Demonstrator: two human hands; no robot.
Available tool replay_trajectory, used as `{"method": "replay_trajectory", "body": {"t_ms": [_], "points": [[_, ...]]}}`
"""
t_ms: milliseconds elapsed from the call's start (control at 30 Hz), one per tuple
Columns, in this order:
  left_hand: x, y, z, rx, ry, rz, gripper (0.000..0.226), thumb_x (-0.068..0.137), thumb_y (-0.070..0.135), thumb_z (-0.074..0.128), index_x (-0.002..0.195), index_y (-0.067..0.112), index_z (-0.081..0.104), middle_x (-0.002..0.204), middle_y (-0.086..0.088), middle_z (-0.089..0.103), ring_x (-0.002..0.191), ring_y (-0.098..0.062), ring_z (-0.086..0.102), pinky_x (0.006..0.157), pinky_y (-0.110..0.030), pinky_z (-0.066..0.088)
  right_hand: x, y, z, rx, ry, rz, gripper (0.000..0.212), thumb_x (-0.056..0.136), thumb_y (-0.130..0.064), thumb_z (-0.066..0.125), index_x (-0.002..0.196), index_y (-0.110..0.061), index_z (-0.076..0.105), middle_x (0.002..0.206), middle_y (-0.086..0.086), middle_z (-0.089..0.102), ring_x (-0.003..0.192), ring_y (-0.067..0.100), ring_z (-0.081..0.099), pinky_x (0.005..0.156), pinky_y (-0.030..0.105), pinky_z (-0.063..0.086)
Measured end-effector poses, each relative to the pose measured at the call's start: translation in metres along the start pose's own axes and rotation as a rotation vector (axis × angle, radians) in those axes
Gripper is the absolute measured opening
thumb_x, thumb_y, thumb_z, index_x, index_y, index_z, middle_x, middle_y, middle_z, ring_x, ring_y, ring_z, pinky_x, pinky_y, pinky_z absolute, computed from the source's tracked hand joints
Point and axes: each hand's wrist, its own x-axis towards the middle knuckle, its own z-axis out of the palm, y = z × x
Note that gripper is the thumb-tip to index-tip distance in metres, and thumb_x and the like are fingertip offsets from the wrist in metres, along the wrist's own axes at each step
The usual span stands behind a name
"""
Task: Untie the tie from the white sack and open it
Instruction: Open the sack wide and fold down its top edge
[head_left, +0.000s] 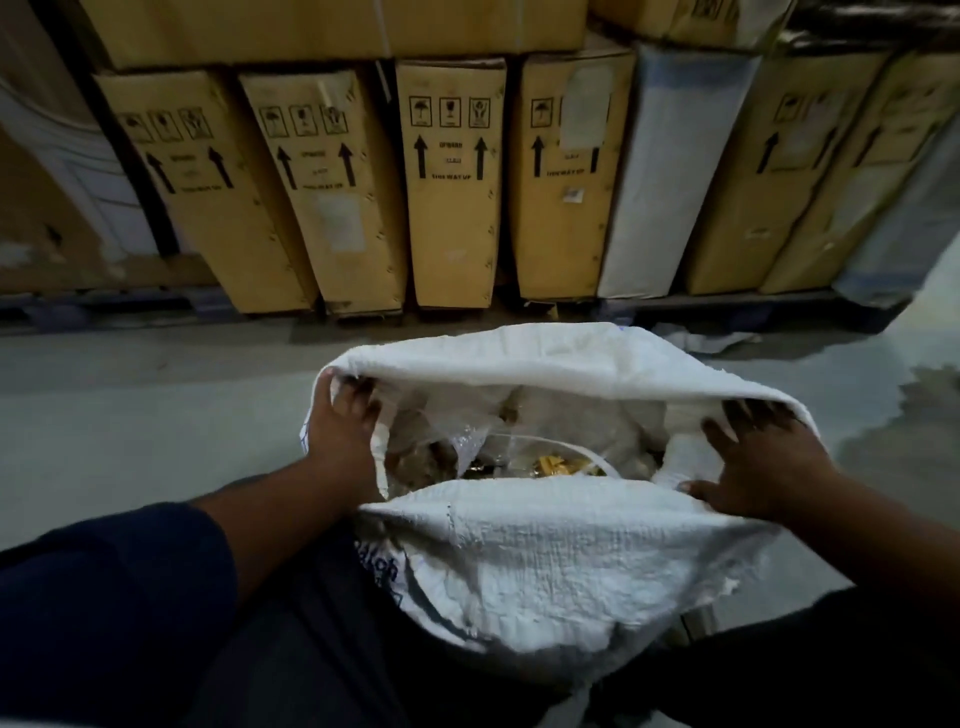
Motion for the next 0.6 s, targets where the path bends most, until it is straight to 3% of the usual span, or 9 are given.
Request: {"method": "replay_trajectory", "body": {"t_ms": [100,200,300,367,433,500,600], "points": [[0.012,-0.019,0.006,-0.167,-0.065,0.082,0.136,0.070,0.103,0.029,0.167,0.016,-0.011,0.175,-0.016,-0.012,0.161,-0.033,-0.018,0.122,-0.065,-0.019,-0.005,0.015,0.002,0.026,-0.012,0.054,0.122,0.068,-0.102,0.017,0.166,-0.030,0.013,0.175,0.011,0.001,0.160,0.032,0.004,0.129,0.046,0.005],[0.020,-0.029,0.008,-0.217,0.023,0.069,0.134,0.068,0.102,0.033,0.168,0.018,0.000,0.175,-0.017,-0.003,0.162,-0.034,-0.008,0.125,-0.063,-0.012,-0.014,0.005,-0.012,0.056,-0.004,0.049,0.116,0.074,-0.098,0.030,0.166,-0.028,0.015,0.174,0.014,0.008,0.159,0.033,0.010,0.128,0.044,0.007],[0.014,-0.015,0.000,-0.343,0.094,0.064,0.117,0.080,0.090,0.033,0.169,0.018,0.007,0.175,-0.016,0.000,0.162,-0.034,-0.003,0.126,-0.061,-0.010,-0.025,-0.033,-0.033,0.107,0.138,-0.019,0.093,0.080,-0.081,0.046,0.156,-0.027,0.039,0.159,0.014,0.045,0.147,0.033,0.040,0.122,0.046,0.025],[0.009,0.004,-0.020,-0.496,0.122,0.101,0.105,0.090,0.083,0.024,0.169,0.017,0.001,0.176,-0.016,-0.007,0.162,-0.034,-0.011,0.126,-0.060,-0.011,-0.028,-0.063,-0.049,0.236,0.287,-0.108,0.079,0.084,-0.069,0.049,0.150,-0.028,0.040,0.149,0.007,0.055,0.136,0.031,0.052,0.111,0.046,0.040],[-0.002,0.028,-0.045,-0.646,0.193,0.193,0.097,0.094,0.080,0.012,0.168,0.020,-0.006,0.174,-0.013,-0.016,0.160,-0.031,-0.021,0.127,-0.058,-0.012,-0.027,-0.091,-0.061,0.375,0.375,-0.245,0.086,0.091,-0.064,0.052,0.160,-0.027,0.019,0.164,0.009,0.037,0.148,0.032,0.039,0.116,0.049,0.039],[-0.017,0.053,-0.066,-0.771,0.310,0.312,0.102,0.088,0.087,0.004,0.167,0.023,-0.009,0.172,-0.010,-0.019,0.159,-0.029,-0.023,0.126,-0.059,-0.013,-0.020,-0.112,-0.067,0.396,0.416,-0.347,0.094,0.095,-0.067,0.047,0.164,-0.029,-0.004,0.174,0.008,0.004,0.160,0.034,0.011,0.125,0.052,0.024],[-0.039,0.081,-0.079,-0.852,0.431,0.472,0.119,0.078,0.099,0.013,0.168,0.025,-0.003,0.175,-0.008,-0.016,0.160,-0.026,-0.022,0.124,-0.061,-0.015,-0.003,-0.122,-0.068,0.355,0.387,-0.329,0.098,0.093,-0.075,0.039,0.162,-0.034,-0.017,0.171,0.004,-0.022,0.159,0.033,-0.013,0.127,0.062,0.007]]}}
